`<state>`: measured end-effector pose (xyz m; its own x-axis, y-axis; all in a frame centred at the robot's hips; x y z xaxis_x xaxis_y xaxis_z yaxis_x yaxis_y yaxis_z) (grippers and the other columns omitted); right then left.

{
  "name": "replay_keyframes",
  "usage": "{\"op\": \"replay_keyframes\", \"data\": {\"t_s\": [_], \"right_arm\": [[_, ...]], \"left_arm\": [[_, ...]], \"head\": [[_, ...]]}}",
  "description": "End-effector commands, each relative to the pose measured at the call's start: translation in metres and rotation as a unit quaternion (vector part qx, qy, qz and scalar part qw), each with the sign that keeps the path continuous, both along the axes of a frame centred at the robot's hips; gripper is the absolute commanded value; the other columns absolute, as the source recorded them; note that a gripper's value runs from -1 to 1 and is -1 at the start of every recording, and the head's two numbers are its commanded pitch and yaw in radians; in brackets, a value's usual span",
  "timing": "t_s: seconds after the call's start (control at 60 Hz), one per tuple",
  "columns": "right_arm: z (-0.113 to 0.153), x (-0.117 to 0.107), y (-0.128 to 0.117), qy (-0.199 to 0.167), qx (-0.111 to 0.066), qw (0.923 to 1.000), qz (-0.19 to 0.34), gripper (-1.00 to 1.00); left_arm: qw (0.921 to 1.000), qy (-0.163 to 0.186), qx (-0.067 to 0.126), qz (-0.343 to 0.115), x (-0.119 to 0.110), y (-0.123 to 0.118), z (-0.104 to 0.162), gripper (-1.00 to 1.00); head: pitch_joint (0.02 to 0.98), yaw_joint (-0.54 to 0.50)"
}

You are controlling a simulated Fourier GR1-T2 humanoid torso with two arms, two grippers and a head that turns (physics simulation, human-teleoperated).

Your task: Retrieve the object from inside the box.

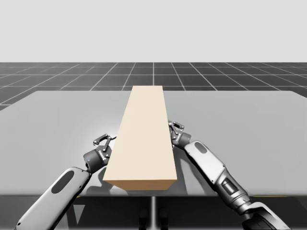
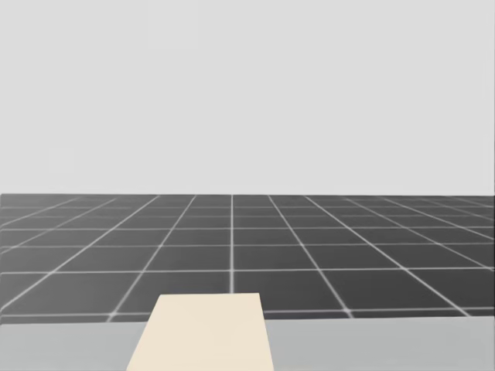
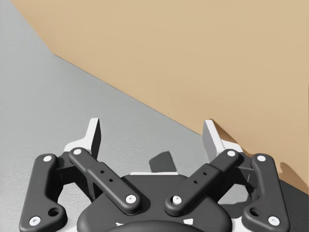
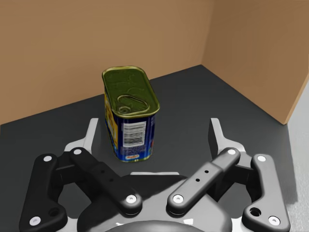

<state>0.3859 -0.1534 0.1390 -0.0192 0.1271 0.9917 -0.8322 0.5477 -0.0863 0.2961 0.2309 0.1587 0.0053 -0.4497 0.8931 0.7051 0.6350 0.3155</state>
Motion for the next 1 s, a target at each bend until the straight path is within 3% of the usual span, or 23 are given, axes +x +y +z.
{"op": "replay_keyframes", "data": {"t_s": [0.017,0.167,0.283,0.333,0.383,0.4,0.417,0.45,0.55,0.65,0.783,0.85,0.933,1.0], "right_arm": [[-0.014,0.014,0.029,0.01,-0.014,0.9995,0.027,-1.0],[-0.014,0.024,0.048,0.006,-0.014,0.9991,0.039,-1.0],[-0.02,0.03,0.061,0.032,-0.019,0.9986,0.039,-1.0],[-0.027,0.029,0.063,0.079,-0.06,0.9944,0.036,-1.0],[-0.031,0.027,0.063,0.092,-0.074,0.9922,0.041,-0.91],[-0.033,0.025,0.062,0.101,-0.077,0.9911,0.038,-0.65],[-0.035,0.024,0.061,0.111,-0.083,0.9898,0.033,-0.03],[-0.036,0.024,0.059,0.114,-0.083,0.9896,0.027,0.92],[-0.036,0.026,0.05,0.132,-0.079,0.988,-0.014,1.0],[-0.029,0.026,0.035,0.118,-0.081,0.9881,-0.057,1.0],[0.0,0.012,-0.001,0.071,-0.054,0.9908,-0.102,1.0],[0.012,0.001,-0.02,0.026,-0.06,0.9898,-0.127,1.0],[0.028,-0.02,-0.045,-0.007,-0.042,0.9875,-0.152,1.0],[0.034,-0.032,-0.06,-0.022,-0.037,0.9846,-0.17,1.0]], "left_arm": [[0.9999,0.004,0.004,-0.011,-0.003,-0.002,-0.003,-1.0],[0.9999,0.0,0.008,-0.01,-0.003,-0.002,-0.003,-1.0],[0.9999,-0.002,0.012,-0.01,-0.003,-0.002,-0.004,-1.0],[0.9999,-0.002,0.013,-0.01,-0.004,-0.002,-0.004,-1.0],[0.9998,-0.003,0.014,-0.01,-0.004,-0.002,-0.004,-1.0],[0.9998,-0.003,0.015,-0.011,-0.004,-0.002,-0.004,-1.0],[0.9998,-0.003,0.015,-0.011,-0.004,-0.002,-0.004,-1.0],[0.9998,-0.004,0.015,-0.012,-0.004,-0.002,-0.004,-1.0],[0.9998,-0.005,0.017,-0.012,-0.005,-0.002,-0.004,-1.0],[0.9998,-0.006,0.017,-0.011,-0.005,-0.002,-0.004,-1.0],[0.9998,-0.008,0.015,-0.008,-0.004,0.0,-0.004,-1.0],[0.9999,-0.009,0.012,-0.005,-0.003,0.001,-0.003,-1.0],[0.9999,-0.01,0.008,-0.001,-0.002,0.004,-0.002,-1.0],[0.9999,-0.011,0.007,0.0,-0.002,0.004,-0.002,-1.0]], "head": [[0.125,-0.04],[0.132,-0.04],[0.138,-0.04],[0.138,-0.04],[0.139,-0.04],[0.139,-0.04],[0.14,-0.04],[0.14,-0.04],[0.139,-0.04],[0.138,-0.04],[0.137,-0.04],[0.134,-0.04],[0.129,-0.04],[0.126,-0.04]]}}
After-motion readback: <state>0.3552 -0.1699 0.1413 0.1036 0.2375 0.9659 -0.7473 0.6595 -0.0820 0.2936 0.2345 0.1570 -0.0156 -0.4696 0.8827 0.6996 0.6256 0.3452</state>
